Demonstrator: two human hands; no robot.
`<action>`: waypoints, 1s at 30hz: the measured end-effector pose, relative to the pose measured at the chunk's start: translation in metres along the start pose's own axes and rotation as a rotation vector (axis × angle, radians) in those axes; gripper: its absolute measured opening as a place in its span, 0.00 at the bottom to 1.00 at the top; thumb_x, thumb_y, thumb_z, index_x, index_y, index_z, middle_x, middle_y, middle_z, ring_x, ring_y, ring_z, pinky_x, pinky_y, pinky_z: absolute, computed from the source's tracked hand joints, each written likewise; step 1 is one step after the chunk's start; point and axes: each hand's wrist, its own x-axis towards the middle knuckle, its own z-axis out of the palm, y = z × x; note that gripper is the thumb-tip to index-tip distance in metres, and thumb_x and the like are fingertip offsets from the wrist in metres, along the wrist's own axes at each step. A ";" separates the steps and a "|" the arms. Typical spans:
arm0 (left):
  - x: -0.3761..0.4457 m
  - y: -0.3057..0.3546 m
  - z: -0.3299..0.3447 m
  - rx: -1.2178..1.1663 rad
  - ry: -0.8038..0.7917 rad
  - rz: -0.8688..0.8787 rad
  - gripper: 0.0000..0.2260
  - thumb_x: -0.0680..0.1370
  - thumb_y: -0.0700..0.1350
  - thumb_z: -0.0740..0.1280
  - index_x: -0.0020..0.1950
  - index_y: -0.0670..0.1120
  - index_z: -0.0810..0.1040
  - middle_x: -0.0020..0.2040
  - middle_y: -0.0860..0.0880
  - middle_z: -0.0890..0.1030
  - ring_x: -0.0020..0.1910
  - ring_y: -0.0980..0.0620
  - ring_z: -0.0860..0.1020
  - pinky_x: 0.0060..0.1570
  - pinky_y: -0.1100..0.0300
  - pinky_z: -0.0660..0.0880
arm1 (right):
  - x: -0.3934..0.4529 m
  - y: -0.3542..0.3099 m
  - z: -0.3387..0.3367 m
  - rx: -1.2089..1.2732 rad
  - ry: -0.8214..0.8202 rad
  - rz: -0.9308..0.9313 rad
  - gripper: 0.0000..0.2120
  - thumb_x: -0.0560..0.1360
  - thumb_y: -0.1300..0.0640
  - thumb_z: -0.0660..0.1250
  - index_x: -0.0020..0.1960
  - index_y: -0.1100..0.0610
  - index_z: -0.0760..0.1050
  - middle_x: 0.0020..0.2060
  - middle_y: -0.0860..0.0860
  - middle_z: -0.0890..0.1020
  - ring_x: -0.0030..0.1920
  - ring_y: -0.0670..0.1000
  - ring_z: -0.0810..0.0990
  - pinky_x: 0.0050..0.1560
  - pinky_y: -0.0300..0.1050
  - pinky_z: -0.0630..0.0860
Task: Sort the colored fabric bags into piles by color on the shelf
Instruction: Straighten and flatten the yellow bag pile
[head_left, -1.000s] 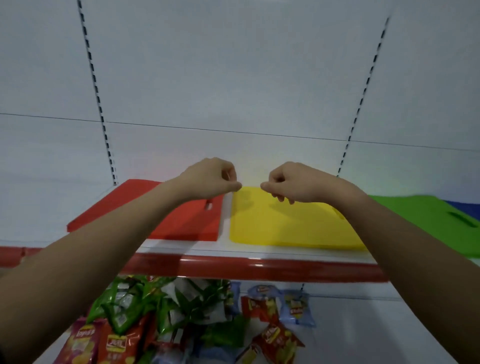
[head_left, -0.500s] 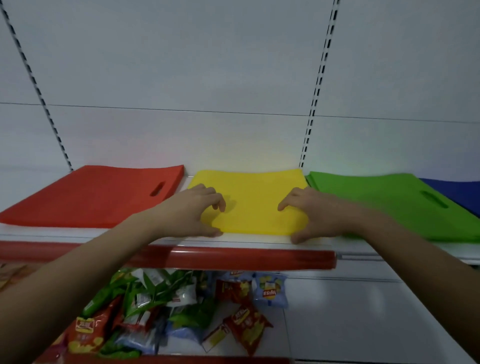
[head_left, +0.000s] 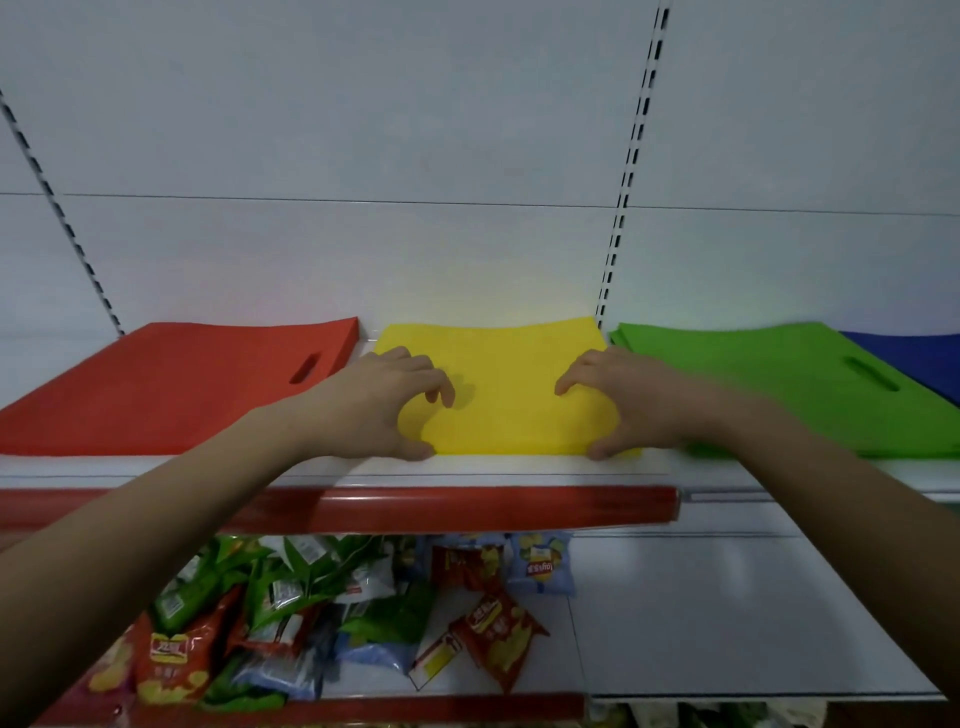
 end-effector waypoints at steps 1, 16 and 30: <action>-0.002 -0.002 0.001 -0.051 -0.024 -0.041 0.29 0.68 0.68 0.69 0.66 0.59 0.71 0.57 0.59 0.72 0.53 0.56 0.67 0.55 0.56 0.68 | -0.004 -0.001 -0.001 0.106 0.002 0.007 0.36 0.68 0.40 0.75 0.72 0.43 0.64 0.69 0.42 0.66 0.67 0.47 0.65 0.68 0.49 0.65; 0.032 -0.040 0.020 -1.266 0.231 -0.949 0.31 0.80 0.61 0.61 0.75 0.40 0.66 0.72 0.42 0.70 0.68 0.41 0.71 0.69 0.48 0.67 | 0.028 0.021 0.030 1.372 0.308 0.673 0.32 0.77 0.37 0.60 0.73 0.57 0.67 0.68 0.57 0.75 0.64 0.58 0.77 0.64 0.59 0.74; 0.030 -0.042 0.010 -1.399 0.194 -0.949 0.29 0.81 0.57 0.62 0.75 0.39 0.65 0.70 0.43 0.72 0.61 0.44 0.75 0.57 0.52 0.70 | 0.028 0.012 0.030 1.478 0.301 0.628 0.20 0.80 0.43 0.60 0.61 0.57 0.77 0.51 0.53 0.83 0.48 0.52 0.83 0.46 0.49 0.80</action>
